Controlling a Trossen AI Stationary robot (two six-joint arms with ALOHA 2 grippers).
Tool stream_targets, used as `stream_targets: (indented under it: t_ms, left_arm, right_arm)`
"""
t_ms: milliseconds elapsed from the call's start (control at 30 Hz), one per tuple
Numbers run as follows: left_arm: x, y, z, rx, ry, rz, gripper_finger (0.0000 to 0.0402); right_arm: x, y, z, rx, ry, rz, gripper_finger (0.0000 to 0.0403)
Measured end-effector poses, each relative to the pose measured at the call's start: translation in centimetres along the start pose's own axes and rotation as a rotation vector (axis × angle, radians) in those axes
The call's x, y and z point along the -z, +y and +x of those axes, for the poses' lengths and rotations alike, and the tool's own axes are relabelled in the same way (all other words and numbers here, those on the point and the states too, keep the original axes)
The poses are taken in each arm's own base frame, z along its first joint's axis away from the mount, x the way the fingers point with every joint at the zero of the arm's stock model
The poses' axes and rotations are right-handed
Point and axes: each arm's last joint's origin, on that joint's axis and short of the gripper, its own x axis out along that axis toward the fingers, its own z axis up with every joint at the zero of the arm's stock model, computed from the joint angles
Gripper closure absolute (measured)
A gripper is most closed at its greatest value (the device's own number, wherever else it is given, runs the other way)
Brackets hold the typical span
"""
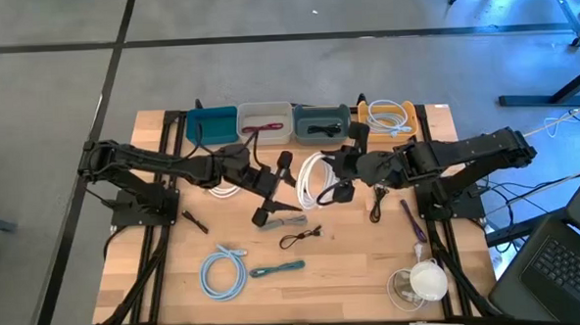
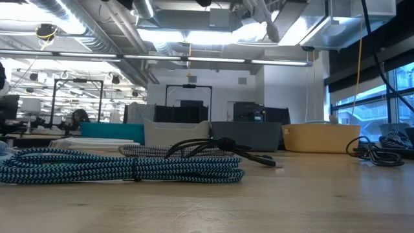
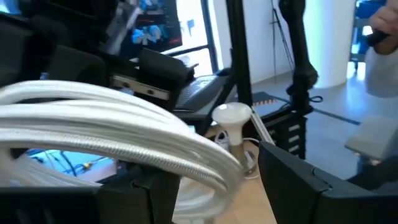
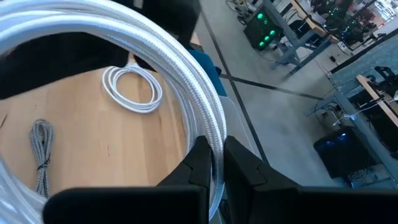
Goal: Pick & Place USB Port
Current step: Put the white HDMI cable into the blue bin
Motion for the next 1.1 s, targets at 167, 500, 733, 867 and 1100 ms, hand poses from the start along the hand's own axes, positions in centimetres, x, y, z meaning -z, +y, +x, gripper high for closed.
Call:
stream_targets:
  t_ms: [167,500,733,867,1100]
  left_arm:
    - [-0.5,0.5,-0.2,-0.028,-0.051,-0.01,0.0207]
    - [0.0,0.4,-0.1,-0.018,-0.02,0.033,0.0385]
    - [0.6,1.2,-0.5,-0.061,0.046,0.048,0.0389]
    - [1.4,2.1,-1.6,-0.214,0.214,0.076,0.039]
    - [2.6,3.9,-4.7,-0.651,0.617,0.17,0.039]
  right_arm:
    - [-0.1,-0.1,0.1,0.004,-0.007,0.009,0.0383]
    - [-0.1,-0.5,0.3,0.008,-0.01,0.014,0.0383]
    - [-0.3,-0.6,0.3,0.04,-0.018,0.02,0.0304]
    - [0.6,-0.9,0.1,0.132,0.078,-0.029,0.0211]
    - [2.0,-3.9,-1.3,0.354,0.286,0.017,0.0109]
